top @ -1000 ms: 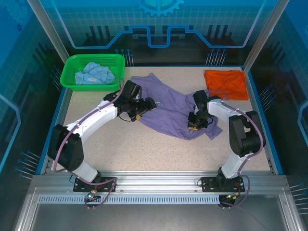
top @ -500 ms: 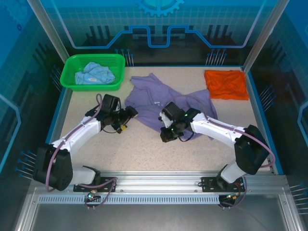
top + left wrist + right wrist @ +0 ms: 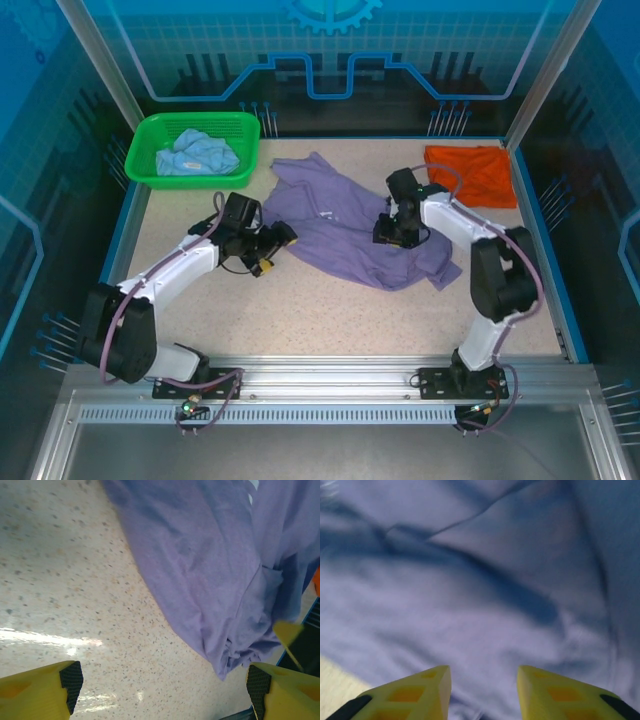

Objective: Fold and stack the t-shirts

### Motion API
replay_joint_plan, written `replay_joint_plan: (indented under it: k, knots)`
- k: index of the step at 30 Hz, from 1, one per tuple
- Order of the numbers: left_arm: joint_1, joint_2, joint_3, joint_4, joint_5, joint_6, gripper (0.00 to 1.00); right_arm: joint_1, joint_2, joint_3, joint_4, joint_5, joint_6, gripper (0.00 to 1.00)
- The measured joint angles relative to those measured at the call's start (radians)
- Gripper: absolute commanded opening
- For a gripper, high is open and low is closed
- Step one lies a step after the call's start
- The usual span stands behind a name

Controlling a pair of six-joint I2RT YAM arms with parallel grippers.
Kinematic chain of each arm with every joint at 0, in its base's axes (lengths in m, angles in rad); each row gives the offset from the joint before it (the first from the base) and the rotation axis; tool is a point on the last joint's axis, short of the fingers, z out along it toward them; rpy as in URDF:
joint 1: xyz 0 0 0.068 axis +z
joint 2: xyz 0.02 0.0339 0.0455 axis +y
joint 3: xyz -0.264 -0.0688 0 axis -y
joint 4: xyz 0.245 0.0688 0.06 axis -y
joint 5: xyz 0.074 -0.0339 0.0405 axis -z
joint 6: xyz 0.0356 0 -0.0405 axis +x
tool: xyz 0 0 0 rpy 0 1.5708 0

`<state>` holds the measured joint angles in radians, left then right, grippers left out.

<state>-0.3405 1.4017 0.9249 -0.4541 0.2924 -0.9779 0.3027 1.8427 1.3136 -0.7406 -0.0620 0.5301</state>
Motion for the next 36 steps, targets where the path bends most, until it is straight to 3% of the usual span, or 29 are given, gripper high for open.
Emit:
replay_joint_plan:
  k: [4, 8, 18, 22, 28, 36]
  knots:
    - [-0.025, 0.0, 0.006, -0.021, 0.002, 0.014, 0.87, -0.055, 0.094, 0.027, -0.019, 0.016, -0.018, 0.5]
    - [-0.026, 0.0, 0.006, -0.045, 0.001, 0.019, 0.88, -0.069, 0.103, 0.056, -0.045, 0.026, -0.035, 0.52]
    - [-0.026, 0.0, 0.011, -0.081, 0.0, 0.035, 0.88, -0.032, 0.174, 0.093, -0.043, -0.011, -0.053, 0.17]
    - [-0.026, 0.0, 0.011, -0.084, 0.001, 0.035, 0.88, -0.002, 0.165, 0.073, -0.028, -0.024, -0.057, 0.08]
    - [-0.026, -0.002, 0.011, -0.084, 0.001, 0.037, 0.88, 0.039, 0.121, 0.04, -0.032, -0.007, -0.06, 0.07]
    - [-0.026, -0.002, 0.02, -0.084, 0.001, 0.042, 0.88, 0.171, 0.019, 0.041, -0.075, 0.118, -0.064, 0.12]
